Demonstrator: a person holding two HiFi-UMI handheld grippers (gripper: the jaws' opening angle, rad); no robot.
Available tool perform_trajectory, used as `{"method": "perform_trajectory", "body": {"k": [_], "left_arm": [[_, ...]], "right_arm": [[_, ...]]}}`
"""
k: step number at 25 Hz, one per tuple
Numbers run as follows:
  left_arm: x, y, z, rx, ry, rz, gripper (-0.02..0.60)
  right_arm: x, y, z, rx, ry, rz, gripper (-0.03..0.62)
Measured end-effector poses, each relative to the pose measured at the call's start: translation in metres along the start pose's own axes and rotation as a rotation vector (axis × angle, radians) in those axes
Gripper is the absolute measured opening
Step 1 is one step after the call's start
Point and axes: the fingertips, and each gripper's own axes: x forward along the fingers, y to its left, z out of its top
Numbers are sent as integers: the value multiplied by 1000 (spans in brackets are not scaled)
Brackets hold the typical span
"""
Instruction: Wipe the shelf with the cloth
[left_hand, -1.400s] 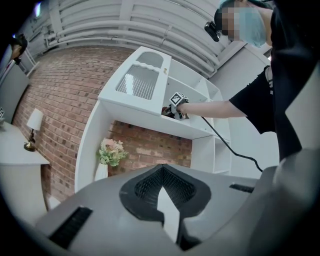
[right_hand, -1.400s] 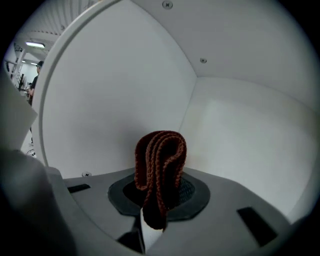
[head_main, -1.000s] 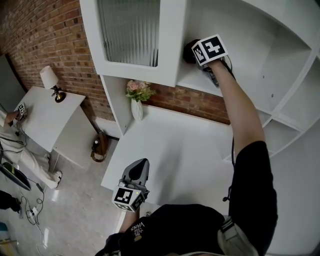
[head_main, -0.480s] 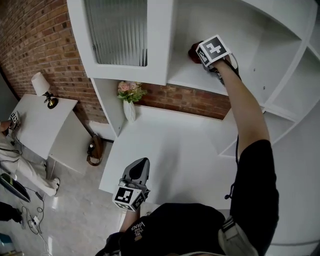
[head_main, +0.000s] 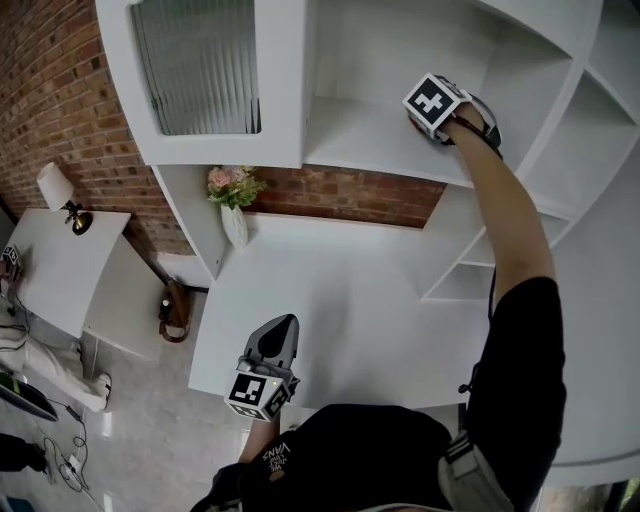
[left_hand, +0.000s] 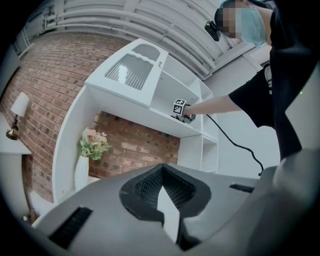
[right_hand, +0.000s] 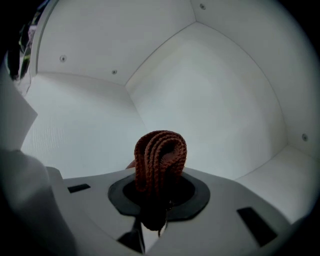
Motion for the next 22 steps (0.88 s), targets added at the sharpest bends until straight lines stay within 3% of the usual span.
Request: {"method": "perform_trajectory", "body": {"k": [4, 14, 19, 22], "left_arm": [[3, -4, -3, -8, 7, -13, 5], [1, -8, -11, -19, 17, -11, 5], [-3, -8, -7, -19, 17, -4, 5], [-7, -9, -6, -16, 18, -14, 5]], "right_arm": [[4, -10, -26, -139, 128, -59, 69], [2, -37, -90, -321, 442, -158, 69], [-4, -38, -92, -313, 427, -164, 69], [-15, -37, -69, -239, 297, -168, 69]]}}
